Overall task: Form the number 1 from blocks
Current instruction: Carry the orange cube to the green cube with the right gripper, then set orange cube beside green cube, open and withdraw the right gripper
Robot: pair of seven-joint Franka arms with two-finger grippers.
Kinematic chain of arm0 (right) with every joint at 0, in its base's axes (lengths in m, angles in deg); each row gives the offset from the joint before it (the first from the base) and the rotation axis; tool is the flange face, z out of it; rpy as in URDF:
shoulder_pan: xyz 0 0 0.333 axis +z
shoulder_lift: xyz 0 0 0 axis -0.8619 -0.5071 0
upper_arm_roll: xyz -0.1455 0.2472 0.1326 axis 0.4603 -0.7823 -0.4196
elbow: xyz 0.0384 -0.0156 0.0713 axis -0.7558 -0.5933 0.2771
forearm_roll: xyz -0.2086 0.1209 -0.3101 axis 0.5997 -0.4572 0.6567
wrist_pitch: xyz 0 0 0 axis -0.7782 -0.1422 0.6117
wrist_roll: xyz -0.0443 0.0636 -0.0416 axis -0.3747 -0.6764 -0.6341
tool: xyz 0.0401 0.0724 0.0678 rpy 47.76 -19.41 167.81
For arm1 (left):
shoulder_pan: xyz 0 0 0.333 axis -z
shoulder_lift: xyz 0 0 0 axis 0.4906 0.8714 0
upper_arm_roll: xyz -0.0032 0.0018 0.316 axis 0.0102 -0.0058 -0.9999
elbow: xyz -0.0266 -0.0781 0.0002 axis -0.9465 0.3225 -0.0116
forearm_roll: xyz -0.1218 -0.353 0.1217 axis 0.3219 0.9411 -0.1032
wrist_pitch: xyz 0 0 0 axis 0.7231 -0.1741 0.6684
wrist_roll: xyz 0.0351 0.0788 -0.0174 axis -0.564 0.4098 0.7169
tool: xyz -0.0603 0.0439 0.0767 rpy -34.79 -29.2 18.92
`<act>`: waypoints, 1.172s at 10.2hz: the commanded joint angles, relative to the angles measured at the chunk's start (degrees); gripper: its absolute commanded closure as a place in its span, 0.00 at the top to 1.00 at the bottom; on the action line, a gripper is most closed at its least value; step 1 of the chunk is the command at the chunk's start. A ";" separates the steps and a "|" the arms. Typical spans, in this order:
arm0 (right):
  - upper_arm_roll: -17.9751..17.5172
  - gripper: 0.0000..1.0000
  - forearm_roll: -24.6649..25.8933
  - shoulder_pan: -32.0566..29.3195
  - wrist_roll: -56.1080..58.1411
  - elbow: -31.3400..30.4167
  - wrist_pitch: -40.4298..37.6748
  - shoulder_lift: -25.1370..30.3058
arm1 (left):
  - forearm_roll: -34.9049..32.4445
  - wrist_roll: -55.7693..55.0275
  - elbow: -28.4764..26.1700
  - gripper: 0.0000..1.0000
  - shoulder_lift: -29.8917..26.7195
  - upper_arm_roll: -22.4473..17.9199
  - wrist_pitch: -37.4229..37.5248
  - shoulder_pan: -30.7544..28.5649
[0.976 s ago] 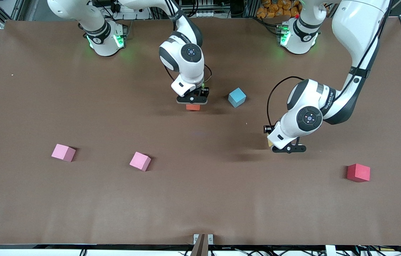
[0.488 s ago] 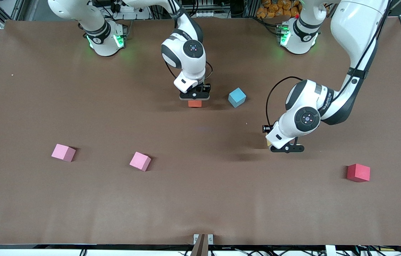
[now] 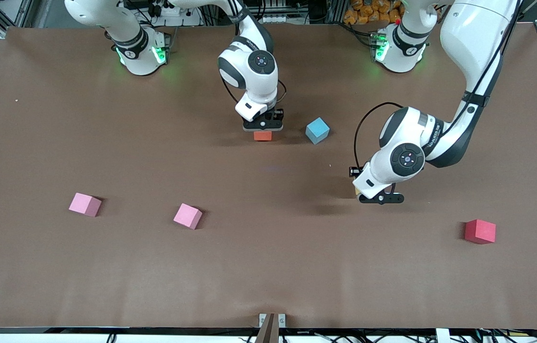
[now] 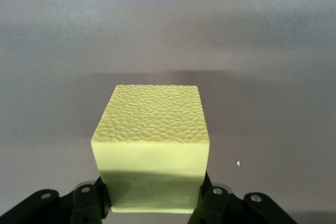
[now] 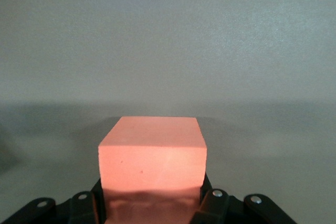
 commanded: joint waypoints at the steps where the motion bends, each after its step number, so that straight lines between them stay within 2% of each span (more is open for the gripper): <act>1: 0.27 0.00 0.86 1.57 -2.53 -1.33 0.70 0.82 | 0.03 0.32 1.02 0.51 0.22 -0.01 1.19 0.19; 5: 0.27 0.00 0.77 1.84 -5.43 -1.24 0.61 0.81 | 0.03 0.49 1.28 0.51 0.14 -0.01 1.19 1.95; 6: 0.27 0.25 0.77 2.19 -6.39 -1.24 0.53 0.81 | 0.29 0.41 1.46 0.51 0.14 -0.01 1.19 2.64; 7: 0.27 0.66 0.77 2.36 -7.62 -1.07 0.18 0.81 | 0.38 0.41 1.46 0.51 0.22 -0.01 1.19 2.65; 8: 0.27 1.00 0.77 2.45 -8.50 -1.07 0.09 0.81 | 0.47 0.32 1.46 0.51 0.22 -0.01 1.19 2.74; 12: 0.27 1.00 0.77 2.45 -8.51 -0.98 0.00 0.81 | 0.47 0.32 1.46 0.51 0.22 -0.01 1.19 3.35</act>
